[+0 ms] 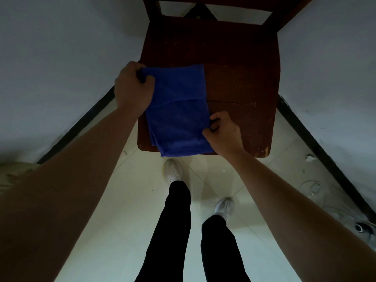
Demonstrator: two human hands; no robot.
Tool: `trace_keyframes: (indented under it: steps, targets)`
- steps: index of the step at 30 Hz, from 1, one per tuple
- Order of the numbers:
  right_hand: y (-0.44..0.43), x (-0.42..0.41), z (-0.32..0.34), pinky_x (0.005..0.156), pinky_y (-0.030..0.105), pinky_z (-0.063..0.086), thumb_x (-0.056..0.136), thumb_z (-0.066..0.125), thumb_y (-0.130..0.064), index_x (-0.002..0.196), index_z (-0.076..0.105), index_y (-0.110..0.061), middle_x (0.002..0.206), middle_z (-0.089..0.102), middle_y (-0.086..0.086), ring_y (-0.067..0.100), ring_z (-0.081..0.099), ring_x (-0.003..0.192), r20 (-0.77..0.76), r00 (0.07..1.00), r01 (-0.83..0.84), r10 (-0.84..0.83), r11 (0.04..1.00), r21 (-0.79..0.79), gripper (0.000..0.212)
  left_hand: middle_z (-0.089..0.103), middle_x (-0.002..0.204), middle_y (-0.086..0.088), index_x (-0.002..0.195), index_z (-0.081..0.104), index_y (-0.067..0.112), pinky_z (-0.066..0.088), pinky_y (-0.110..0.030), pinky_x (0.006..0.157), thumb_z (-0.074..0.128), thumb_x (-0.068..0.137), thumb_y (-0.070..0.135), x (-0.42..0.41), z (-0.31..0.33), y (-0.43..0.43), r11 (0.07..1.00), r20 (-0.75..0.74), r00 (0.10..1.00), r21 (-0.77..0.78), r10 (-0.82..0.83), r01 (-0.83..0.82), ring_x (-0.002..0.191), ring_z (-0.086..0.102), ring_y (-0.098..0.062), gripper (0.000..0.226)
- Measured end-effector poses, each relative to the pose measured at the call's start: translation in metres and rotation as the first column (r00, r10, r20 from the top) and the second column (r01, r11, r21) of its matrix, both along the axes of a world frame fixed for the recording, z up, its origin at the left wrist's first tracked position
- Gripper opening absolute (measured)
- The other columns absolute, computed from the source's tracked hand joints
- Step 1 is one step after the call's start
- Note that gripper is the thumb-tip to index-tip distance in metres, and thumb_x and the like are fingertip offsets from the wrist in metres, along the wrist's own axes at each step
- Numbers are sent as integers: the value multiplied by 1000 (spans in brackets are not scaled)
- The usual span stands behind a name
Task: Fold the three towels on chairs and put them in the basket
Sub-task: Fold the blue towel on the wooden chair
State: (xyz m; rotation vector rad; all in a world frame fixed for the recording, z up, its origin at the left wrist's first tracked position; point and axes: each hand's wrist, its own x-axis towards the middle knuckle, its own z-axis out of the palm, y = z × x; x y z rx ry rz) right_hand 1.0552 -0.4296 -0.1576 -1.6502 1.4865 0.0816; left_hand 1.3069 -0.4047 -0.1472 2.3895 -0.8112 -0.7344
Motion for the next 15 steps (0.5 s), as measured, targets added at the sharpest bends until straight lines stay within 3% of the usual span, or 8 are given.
trace_keyframes:
  steps: [3,6,8,10,12,15]
  targets:
    - [-6,6,-1,64,20,43,83,72,-24,117,55,-17,73,59,-11,7,60,73,-36,996,-71,76,990,126,39,59,126,-13,131,52,2,46,-27,81,61,93,32,12,-14,9,974,-46,998,221,-46,55,104,59,-24,49]
    - [-29,11,3,68,26,44,81,73,-26,125,54,-19,88,63,-5,14,63,87,-108,981,-124,161,948,293,49,61,117,-8,129,53,-1,49,-24,73,64,90,41,17,-17,18,965,-149,978,238,149,-111,92,59,-17,58]
    - [-42,15,7,68,26,46,81,73,-25,132,52,-18,88,63,-6,9,61,81,-100,982,-121,163,935,335,56,64,100,-11,111,60,-2,41,-22,53,59,92,35,15,-16,26,958,-175,960,226,220,-178,68,54,-10,41]
    - [-54,22,8,70,24,49,87,69,-25,135,51,-18,88,62,-8,6,59,78,-60,995,-61,81,959,278,51,54,79,-7,75,54,9,36,-23,53,55,92,29,10,-13,33,954,-186,952,225,243,-199,57,44,-9,27]
    - [-64,31,9,78,29,55,91,66,-27,135,51,-18,105,63,-3,10,62,89,-4,999,48,-49,954,295,47,55,76,-10,65,47,16,44,-27,62,62,88,34,4,-10,36,951,-281,933,273,224,-146,63,52,-18,33]
    - [-72,44,8,75,30,56,92,67,-31,142,48,-15,132,58,6,21,62,112,48,980,155,-195,887,434,55,65,103,-13,92,61,9,55,-38,71,76,80,40,-3,-7,34,922,-443,856,376,266,-92,92,66,-26,37]
